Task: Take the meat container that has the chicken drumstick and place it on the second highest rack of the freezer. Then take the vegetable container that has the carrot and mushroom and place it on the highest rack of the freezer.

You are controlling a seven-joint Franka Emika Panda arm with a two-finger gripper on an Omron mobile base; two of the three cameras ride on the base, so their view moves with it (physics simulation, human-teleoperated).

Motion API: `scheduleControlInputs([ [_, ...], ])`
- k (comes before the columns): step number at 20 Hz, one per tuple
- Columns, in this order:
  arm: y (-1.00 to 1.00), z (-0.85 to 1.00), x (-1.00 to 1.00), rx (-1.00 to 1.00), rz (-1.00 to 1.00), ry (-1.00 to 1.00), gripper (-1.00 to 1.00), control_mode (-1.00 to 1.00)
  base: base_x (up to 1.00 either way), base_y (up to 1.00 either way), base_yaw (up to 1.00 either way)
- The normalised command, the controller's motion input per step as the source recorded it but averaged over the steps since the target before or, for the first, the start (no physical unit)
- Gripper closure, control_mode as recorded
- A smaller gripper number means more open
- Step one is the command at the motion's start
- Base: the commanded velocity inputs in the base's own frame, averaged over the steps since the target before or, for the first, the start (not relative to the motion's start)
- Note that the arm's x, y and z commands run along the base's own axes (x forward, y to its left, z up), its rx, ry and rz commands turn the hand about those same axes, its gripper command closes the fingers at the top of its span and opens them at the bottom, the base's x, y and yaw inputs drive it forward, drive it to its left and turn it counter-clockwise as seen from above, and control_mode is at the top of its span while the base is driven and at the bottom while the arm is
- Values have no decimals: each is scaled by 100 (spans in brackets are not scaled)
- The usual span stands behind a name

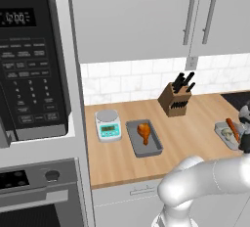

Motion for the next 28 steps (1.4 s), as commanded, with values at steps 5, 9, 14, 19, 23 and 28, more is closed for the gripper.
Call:
scheduleControlInputs([
  [5, 0, -17, 0, 0, -4, 0, 100, -100, 0, 0, 0],
  [9, 0, -24, 0, 0, -7, 0, 100, -100, 0, 0, 0],
  [14, 0, -34, -1, 0, -10, 0, 100, -100, 0, 0, 0],
  [19, -8, -37, -12, 0, -11, 0, 100, -100, 0, 0, 0],
  [23, -2, -1, -5, 0, -6, -3, 100, -100, 0, 0, 0],
  [28, 0, 30, -61, 0, 0, -3, 100, -100, 0, 0, 0],
])
